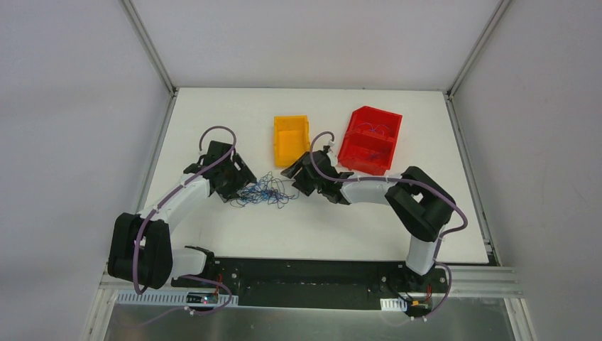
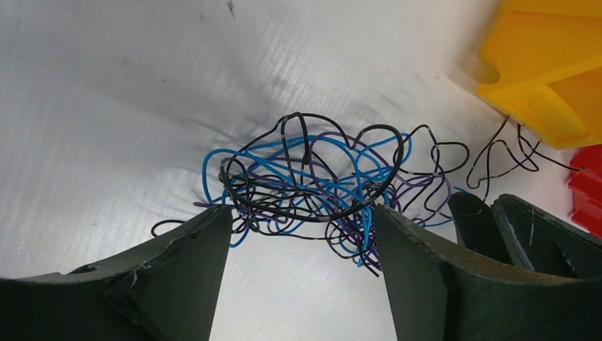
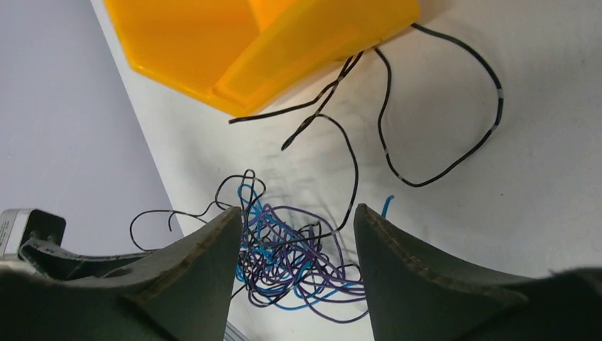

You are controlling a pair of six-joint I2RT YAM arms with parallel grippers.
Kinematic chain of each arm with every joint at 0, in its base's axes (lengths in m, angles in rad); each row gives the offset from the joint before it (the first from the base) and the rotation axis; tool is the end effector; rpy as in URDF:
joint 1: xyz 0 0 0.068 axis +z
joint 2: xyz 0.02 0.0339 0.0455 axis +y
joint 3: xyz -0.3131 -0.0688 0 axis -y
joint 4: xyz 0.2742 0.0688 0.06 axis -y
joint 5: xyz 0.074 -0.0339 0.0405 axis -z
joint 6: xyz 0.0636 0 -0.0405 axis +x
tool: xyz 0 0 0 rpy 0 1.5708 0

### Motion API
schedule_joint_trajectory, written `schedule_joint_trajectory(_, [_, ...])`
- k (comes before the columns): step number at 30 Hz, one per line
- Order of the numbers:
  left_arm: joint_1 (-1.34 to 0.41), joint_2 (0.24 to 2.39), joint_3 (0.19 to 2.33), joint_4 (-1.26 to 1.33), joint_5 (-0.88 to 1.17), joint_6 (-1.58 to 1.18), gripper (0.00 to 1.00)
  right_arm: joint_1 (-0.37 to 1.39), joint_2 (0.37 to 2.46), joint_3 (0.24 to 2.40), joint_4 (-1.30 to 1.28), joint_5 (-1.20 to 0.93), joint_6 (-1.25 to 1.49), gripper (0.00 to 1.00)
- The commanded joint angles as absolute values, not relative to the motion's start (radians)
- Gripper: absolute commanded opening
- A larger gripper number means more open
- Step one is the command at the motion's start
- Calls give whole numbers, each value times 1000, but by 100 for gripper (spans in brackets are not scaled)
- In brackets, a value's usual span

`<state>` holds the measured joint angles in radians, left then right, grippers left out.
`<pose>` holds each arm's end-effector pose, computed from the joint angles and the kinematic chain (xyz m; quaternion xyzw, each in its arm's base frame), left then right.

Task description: Untangle the cables

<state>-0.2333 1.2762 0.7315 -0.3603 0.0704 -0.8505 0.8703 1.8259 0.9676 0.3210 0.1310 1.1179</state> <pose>0.2710 -0.0690 0.2143 -0.2759 0.9034 -0.1969 0.2626 0.2909 0.3321 0.1780 0.1392 0.8569 0.3822 0.3165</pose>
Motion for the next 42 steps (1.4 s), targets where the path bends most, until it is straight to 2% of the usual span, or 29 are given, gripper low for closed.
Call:
schedule_joint_trajectory(1, [-218, 1268, 724, -350, 58, -871, 74, 866, 1852, 1019, 361, 205, 1156, 56])
schedule_joint_trajectory(2, [-218, 1275, 724, -351, 52, -873, 73, 863, 1858, 1021, 361, 211, 1158, 44])
schedule_joint_trajectory(3, [-218, 1279, 723, -353, 44, -874, 71, 858, 1857, 1022, 367, 206, 1158, 19])
schedule_joint_trajectory(4, [-217, 1289, 719, -357, 31, -884, 69, 852, 1848, 1015, 382, 203, 1161, 1])
schedule_joint_trajectory(5, [-216, 1298, 717, -362, 20, -892, 67, 852, 1828, 1003, 392, 210, 1160, 0])
schedule_joint_trajectory(10, [-209, 1373, 735, -385, -33, -892, 63, 846, 1698, 911, 391, 266, 1107, 0])
schedule_joint_trajectory(12, [-208, 1411, 748, -392, -44, -888, 57, 843, 1646, 869, 400, 259, 1092, 0])
schedule_joint_trajectory(13, [-208, 1428, 754, -392, -42, -882, 50, 842, 1616, 843, 407, 252, 1093, 0])
schedule_joint_trajectory(15, [-208, 1465, 771, -391, -33, -858, 21, 842, 1548, 785, 421, 238, 1086, 0])
schedule_joint_trajectory(16, [-207, 1478, 779, -392, -24, -842, 1, 842, 1508, 758, 419, 243, 1080, 0])
schedule_joint_trajectory(22, [-195, 1434, 767, -404, -38, -833, 0, 779, 1141, 608, 186, 405, 984, 0])
schedule_joint_trajectory(25, [-177, 1372, 751, -422, -72, -851, 0, 708, 934, 584, 17, 524, 893, 0])
schedule_joint_trajectory(29, [-155, 1304, 742, -454, -101, -864, 0, 581, 710, 595, -146, 560, 732, 0])
schedule_joint_trajectory(35, [-147, 1244, 773, -597, -275, -952, 0, 478, 584, 716, -316, 620, 576, 0])
schedule_joint_trajectory(42, [-126, 1246, 851, -788, -452, -1016, 0, 423, 612, 839, -364, 721, 475, 0])
